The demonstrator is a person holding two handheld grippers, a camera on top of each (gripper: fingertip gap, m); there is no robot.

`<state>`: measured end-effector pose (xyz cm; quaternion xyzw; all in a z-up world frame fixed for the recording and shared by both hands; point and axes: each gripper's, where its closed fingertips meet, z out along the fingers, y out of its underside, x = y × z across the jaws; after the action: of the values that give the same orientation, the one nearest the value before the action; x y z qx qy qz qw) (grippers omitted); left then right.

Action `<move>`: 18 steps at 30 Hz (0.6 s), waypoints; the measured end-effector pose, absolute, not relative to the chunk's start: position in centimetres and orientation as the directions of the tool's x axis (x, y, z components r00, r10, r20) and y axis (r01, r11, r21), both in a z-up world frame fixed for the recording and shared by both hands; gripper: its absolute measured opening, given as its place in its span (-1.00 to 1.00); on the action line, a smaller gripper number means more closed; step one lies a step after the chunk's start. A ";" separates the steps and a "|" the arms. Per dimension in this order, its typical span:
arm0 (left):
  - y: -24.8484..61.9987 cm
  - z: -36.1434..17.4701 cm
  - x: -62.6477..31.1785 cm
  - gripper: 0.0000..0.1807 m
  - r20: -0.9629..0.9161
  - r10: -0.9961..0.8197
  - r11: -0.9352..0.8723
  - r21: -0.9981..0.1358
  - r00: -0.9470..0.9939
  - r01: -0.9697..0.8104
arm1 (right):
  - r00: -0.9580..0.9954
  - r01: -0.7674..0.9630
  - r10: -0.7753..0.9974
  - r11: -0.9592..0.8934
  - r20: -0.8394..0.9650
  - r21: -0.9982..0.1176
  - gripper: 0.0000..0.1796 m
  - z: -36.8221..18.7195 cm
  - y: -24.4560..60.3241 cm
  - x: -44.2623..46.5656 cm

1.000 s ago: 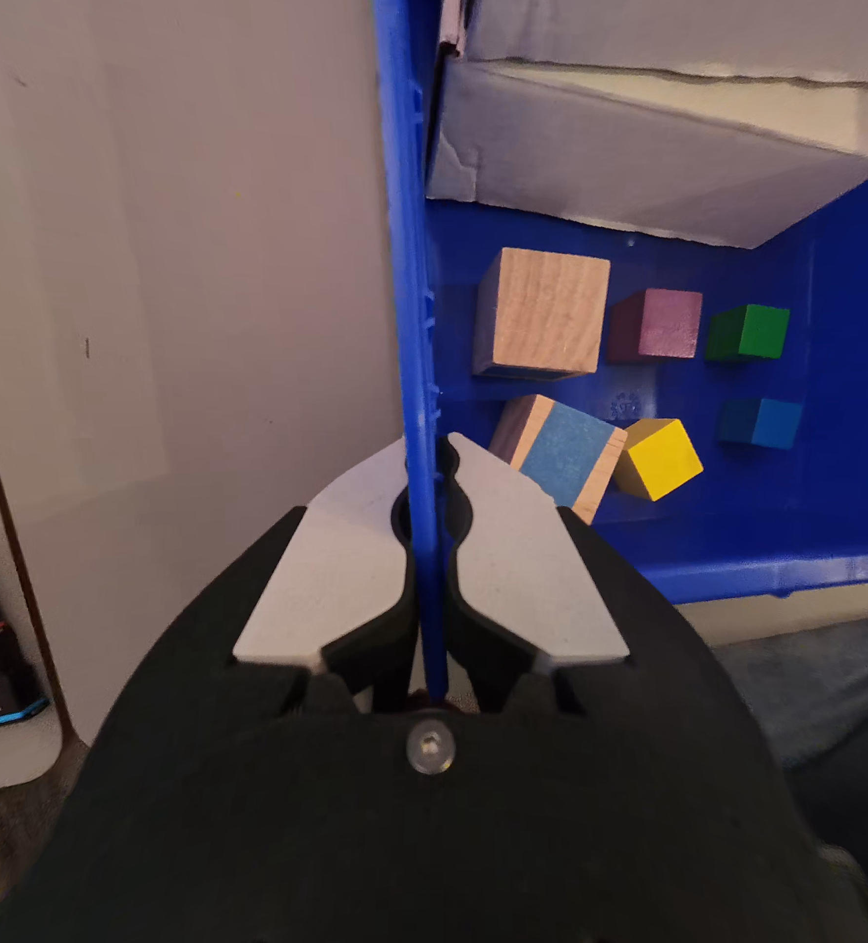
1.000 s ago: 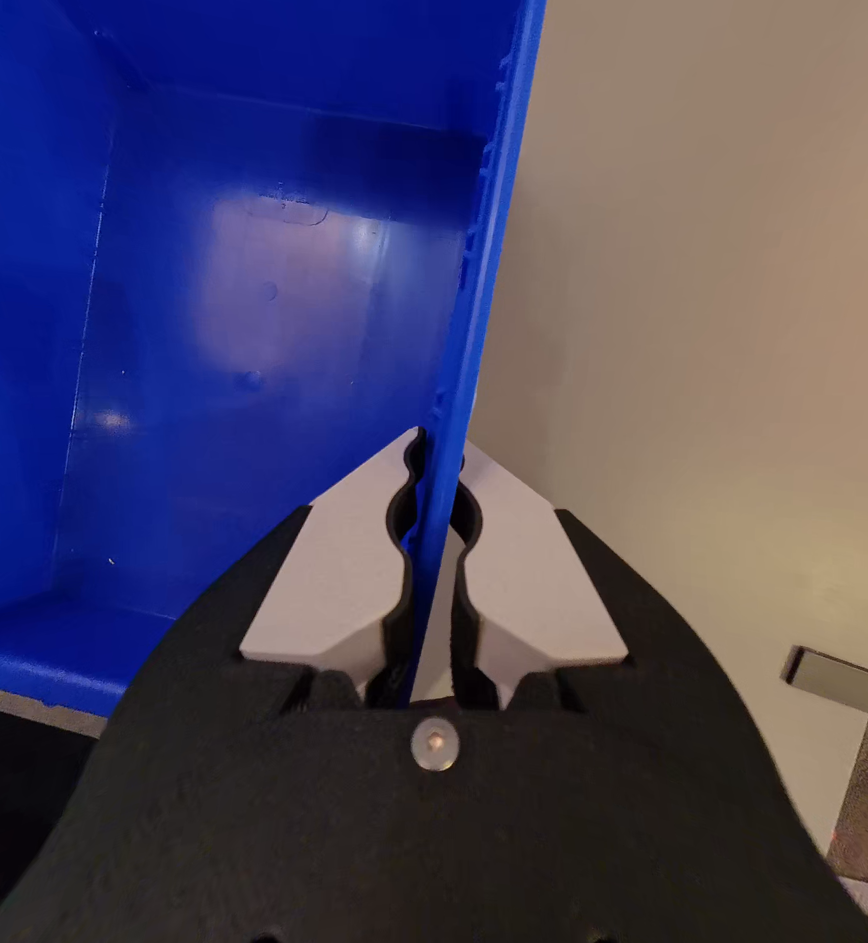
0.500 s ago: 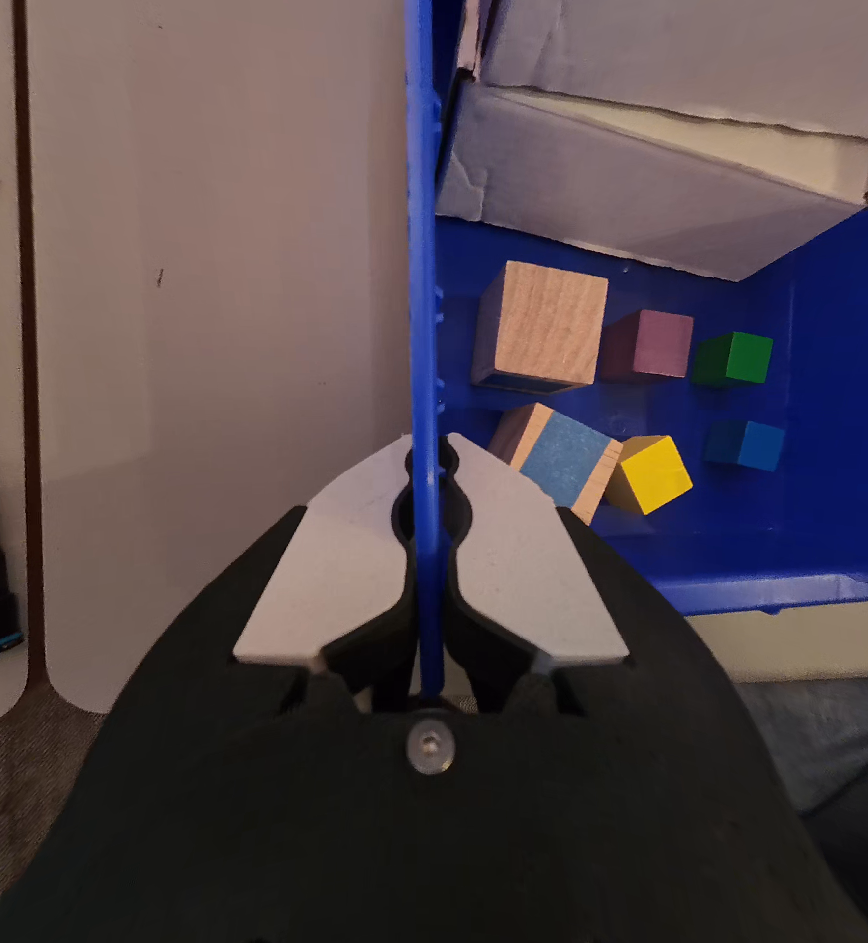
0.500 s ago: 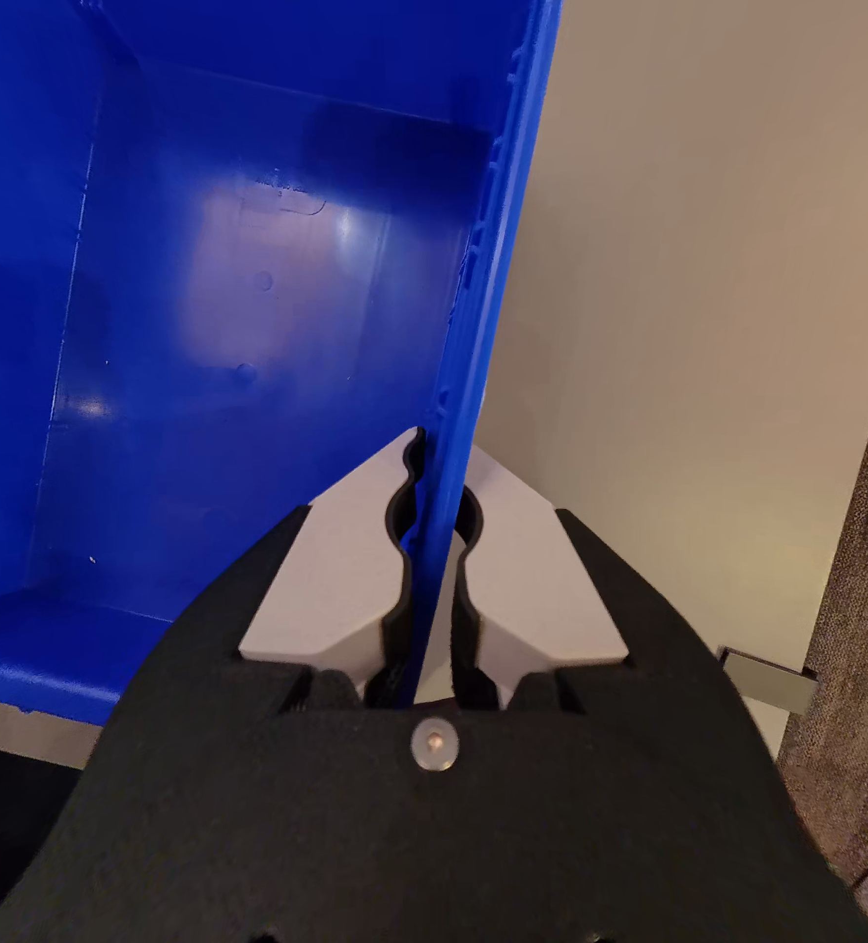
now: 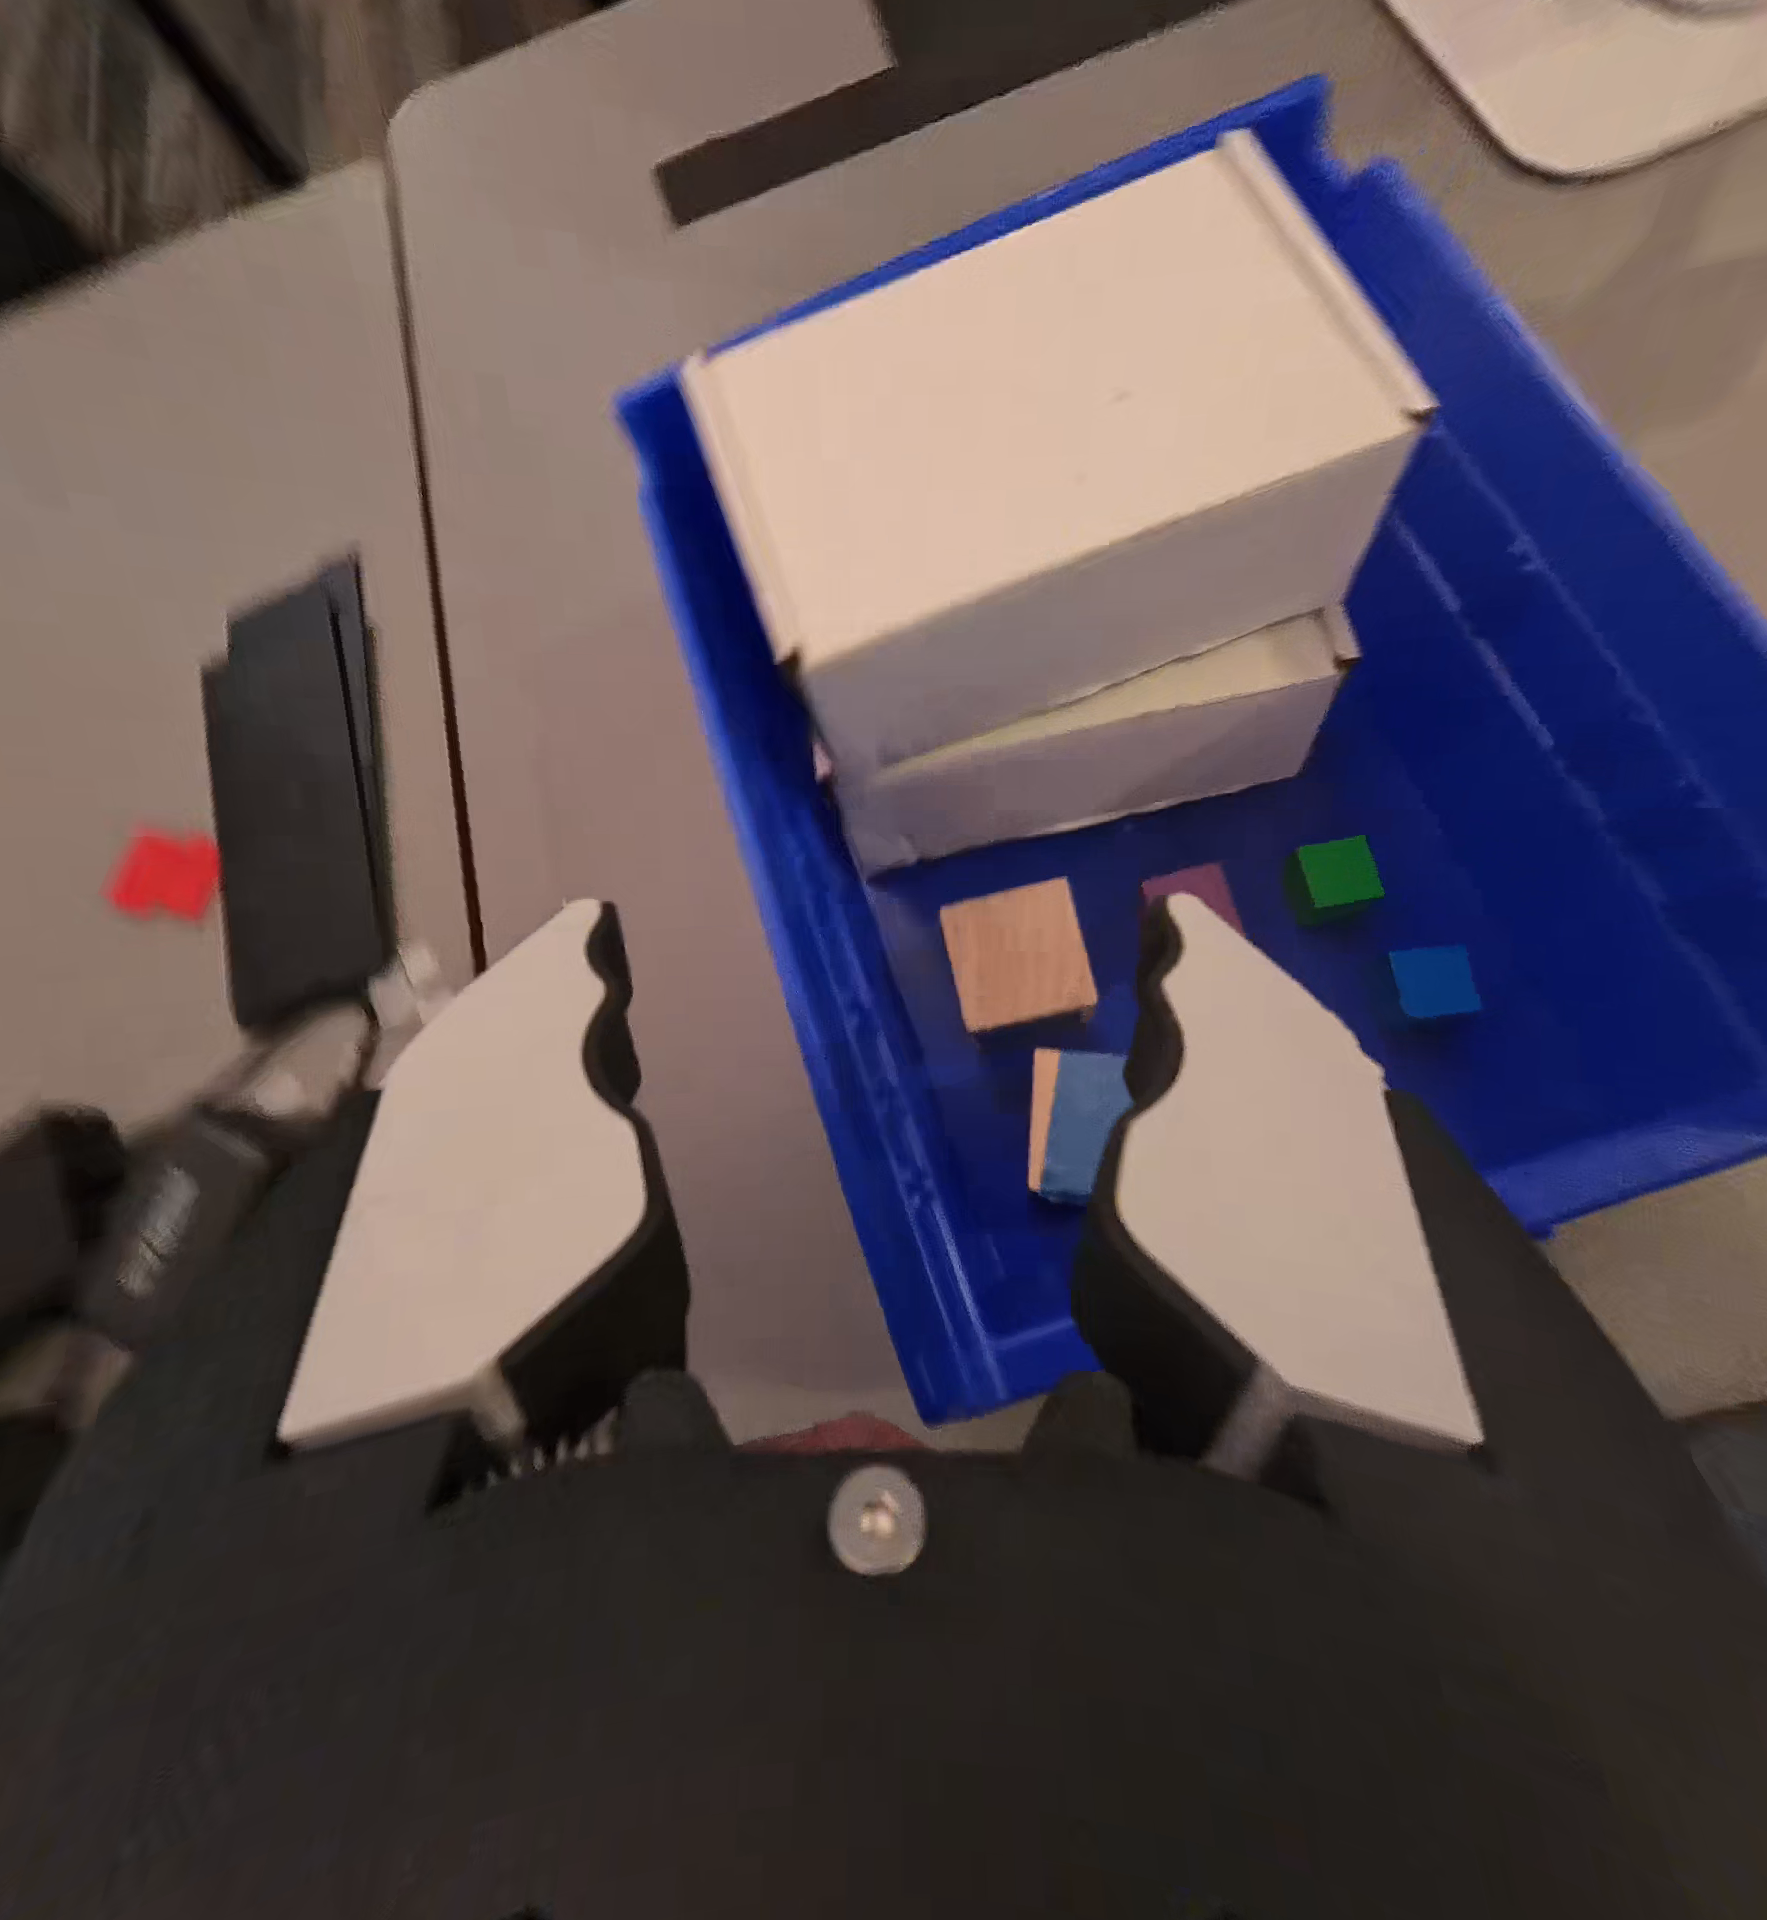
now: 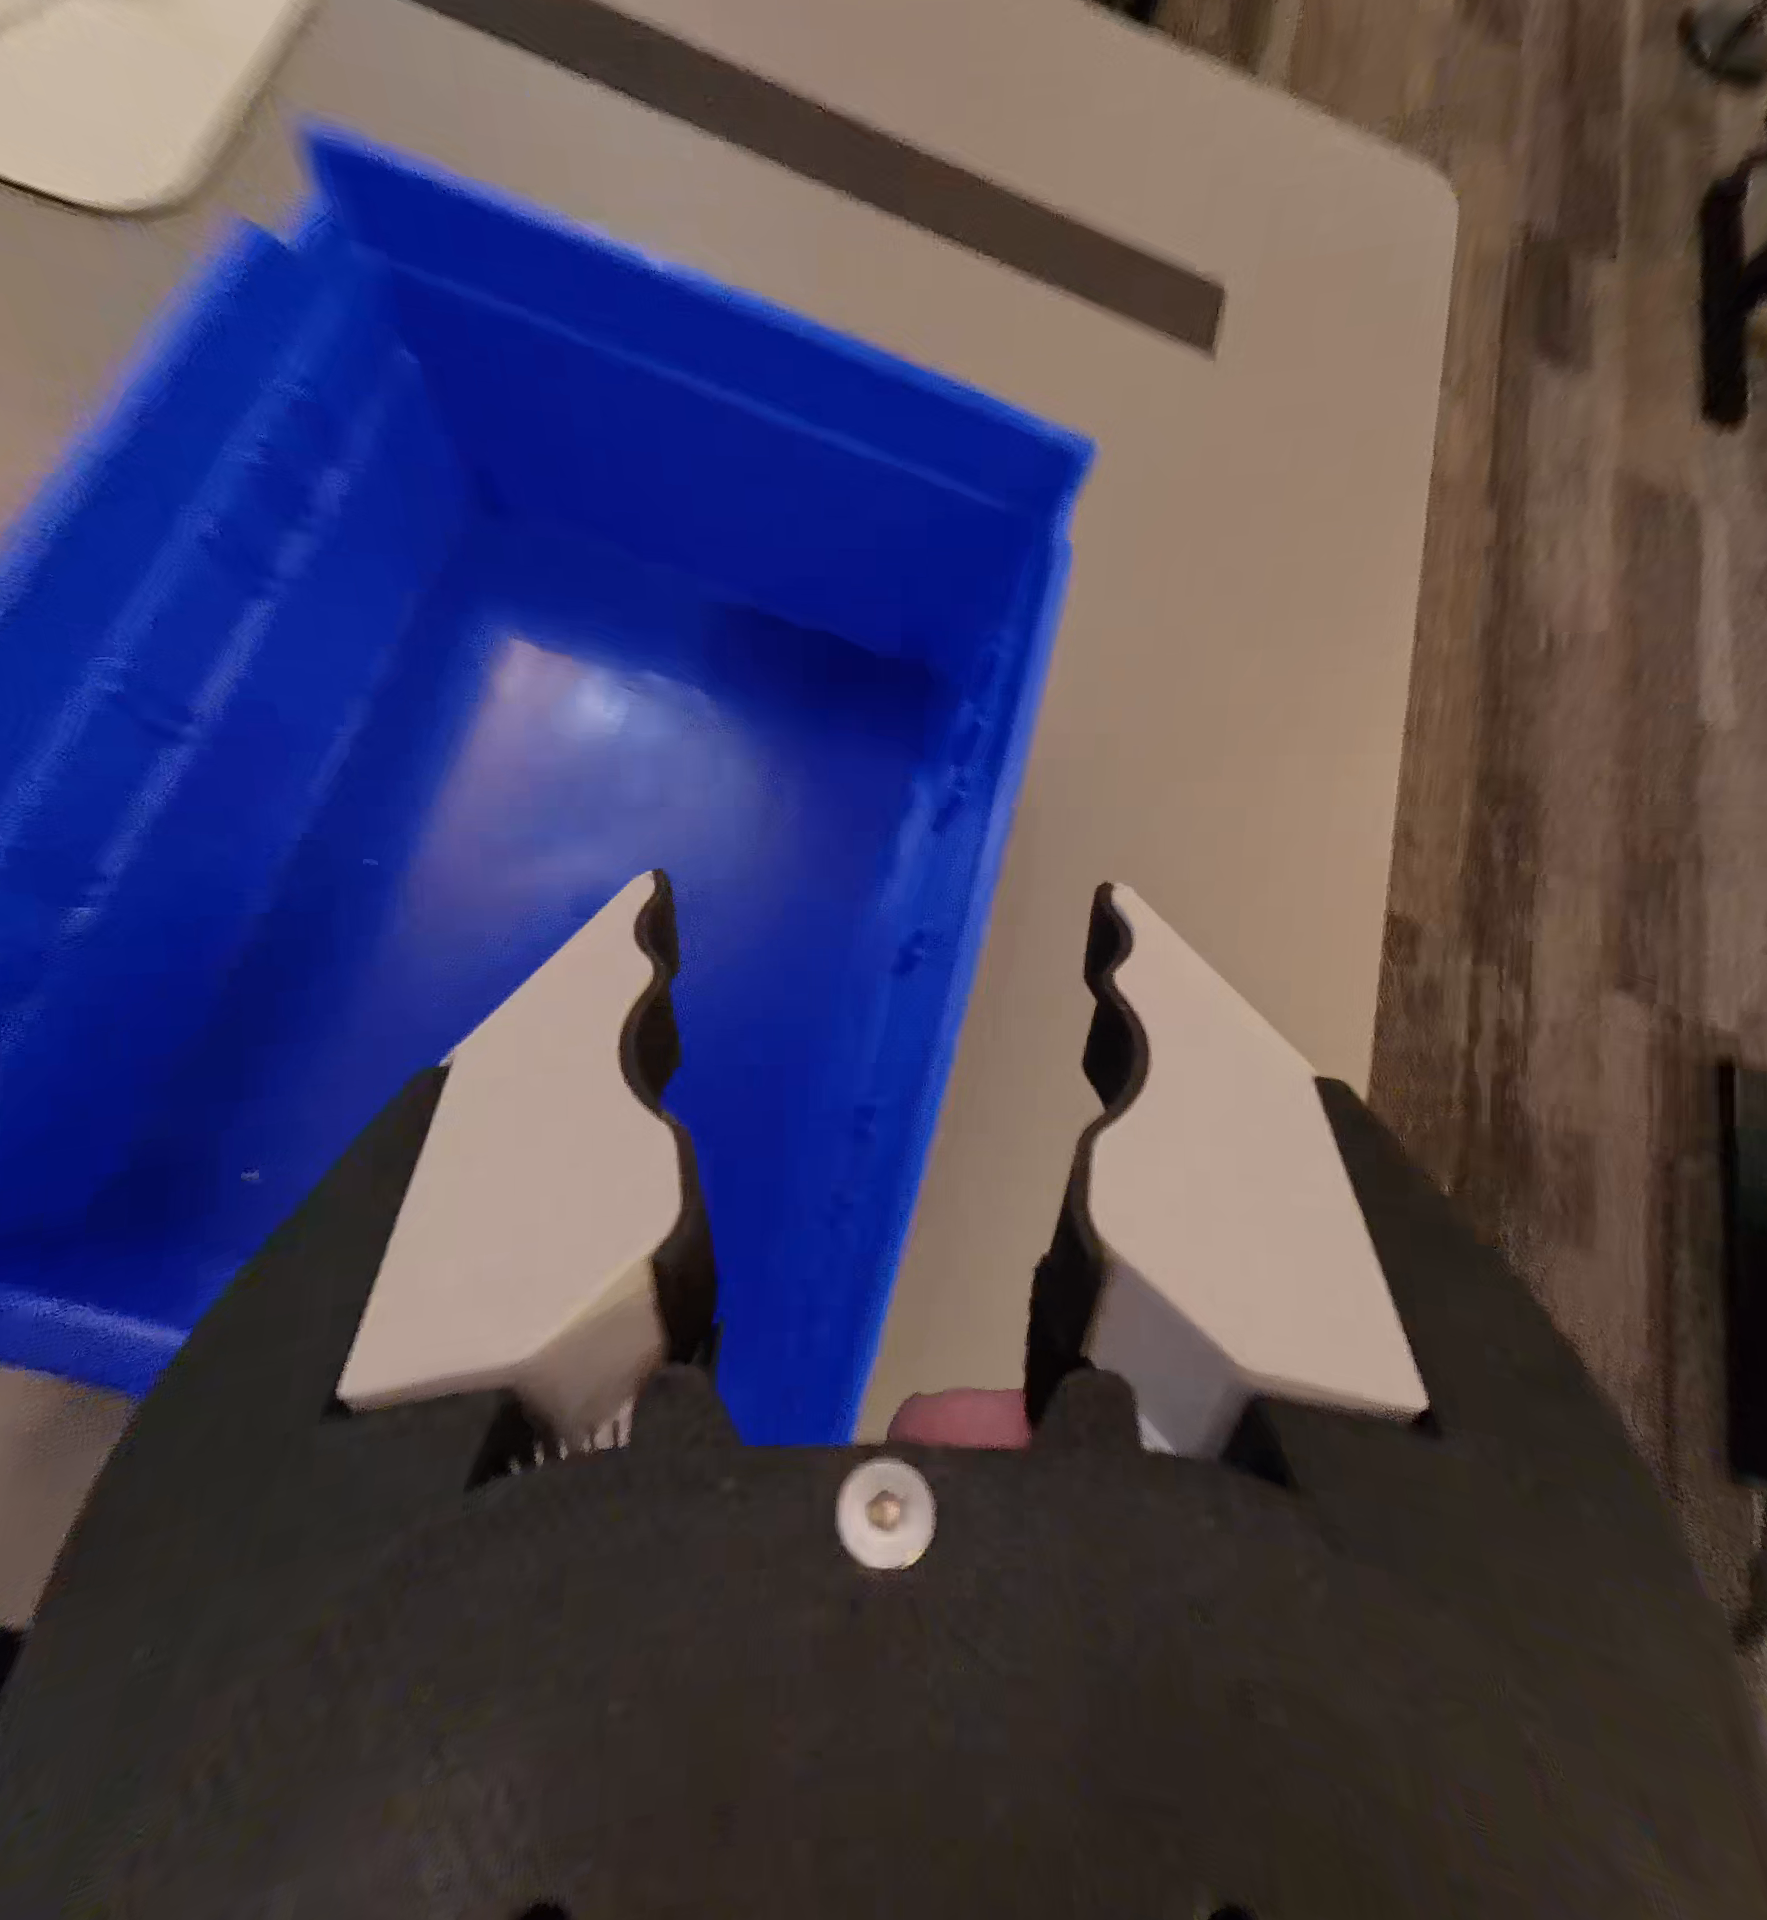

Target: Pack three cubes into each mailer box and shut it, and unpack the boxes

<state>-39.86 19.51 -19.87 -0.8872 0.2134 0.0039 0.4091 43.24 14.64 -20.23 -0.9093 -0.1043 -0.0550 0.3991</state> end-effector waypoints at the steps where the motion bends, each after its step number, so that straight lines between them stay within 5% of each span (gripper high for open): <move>1: 20.2 -19.2 -38.9 0.05 -0.244 -0.436 -0.537 -0.701 0.866 -0.469 | 0.967 0.255 0.186 -0.633 0.176 -0.731 -0.13 -19.3 14.6 41.8; 5: 23.4 -18.6 -35.6 0.17 -0.385 -0.630 -0.417 -0.564 0.674 -0.712 | 0.916 0.324 0.380 -0.503 0.132 -0.801 -0.49 -16.1 14.2 34.3; 18: 30.6 -24.7 -34.6 0.43 -0.308 -0.931 -0.158 -0.140 0.194 -0.978 | 0.690 0.477 0.717 -0.346 0.100 -0.808 -0.48 -15.8 13.4 17.7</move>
<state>-34.61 30.56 -24.72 -0.7572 0.6302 0.0749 0.1546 17.68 13.40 -15.78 -0.8087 -0.3691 0.1375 0.4368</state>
